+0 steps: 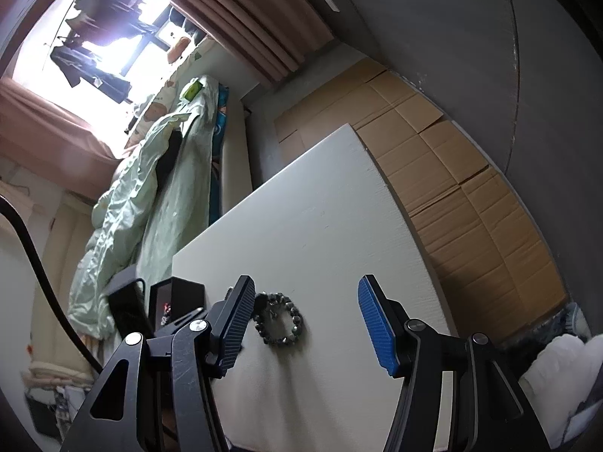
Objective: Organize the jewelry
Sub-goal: 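Grasp the silver chain with the left tool while the right tool moves to the grey bead bracelet, then lift the silver chain with the left tool while the right tool grasps the grey bead bracelet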
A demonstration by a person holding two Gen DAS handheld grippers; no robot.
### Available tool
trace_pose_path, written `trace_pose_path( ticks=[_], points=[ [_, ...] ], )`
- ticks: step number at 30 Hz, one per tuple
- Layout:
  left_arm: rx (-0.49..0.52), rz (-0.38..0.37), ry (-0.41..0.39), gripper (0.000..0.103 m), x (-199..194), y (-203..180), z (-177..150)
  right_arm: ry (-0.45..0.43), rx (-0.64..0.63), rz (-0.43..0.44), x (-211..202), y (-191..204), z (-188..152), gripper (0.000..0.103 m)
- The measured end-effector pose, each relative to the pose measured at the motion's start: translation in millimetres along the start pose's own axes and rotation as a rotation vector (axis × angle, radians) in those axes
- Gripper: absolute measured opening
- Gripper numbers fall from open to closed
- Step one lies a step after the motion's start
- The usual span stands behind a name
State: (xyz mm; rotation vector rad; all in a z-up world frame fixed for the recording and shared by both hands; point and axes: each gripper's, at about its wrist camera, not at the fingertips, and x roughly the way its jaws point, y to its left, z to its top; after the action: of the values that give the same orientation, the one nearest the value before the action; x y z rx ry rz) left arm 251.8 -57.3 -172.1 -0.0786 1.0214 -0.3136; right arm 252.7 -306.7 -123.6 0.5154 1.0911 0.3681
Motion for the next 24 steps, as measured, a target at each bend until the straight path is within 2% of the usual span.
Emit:
trace_pose_path(
  ticks=[7, 18, 24],
  points=[
    [-0.098, -0.015, -0.058, 0.017, -26, 20, 7, 0.023, -0.036, -0.019, 9, 10, -3, 0.058],
    [-0.177, -0.036, -0.170, 0.016, -77, 36, 11, 0.066, -0.103, -0.030, 22, 25, -10, 0.058],
    [-0.203, -0.049, -0.212, 0.016, -96, 44, 12, 0.130, -0.175, -0.056, 42, 39, -17, 0.058]
  ],
)
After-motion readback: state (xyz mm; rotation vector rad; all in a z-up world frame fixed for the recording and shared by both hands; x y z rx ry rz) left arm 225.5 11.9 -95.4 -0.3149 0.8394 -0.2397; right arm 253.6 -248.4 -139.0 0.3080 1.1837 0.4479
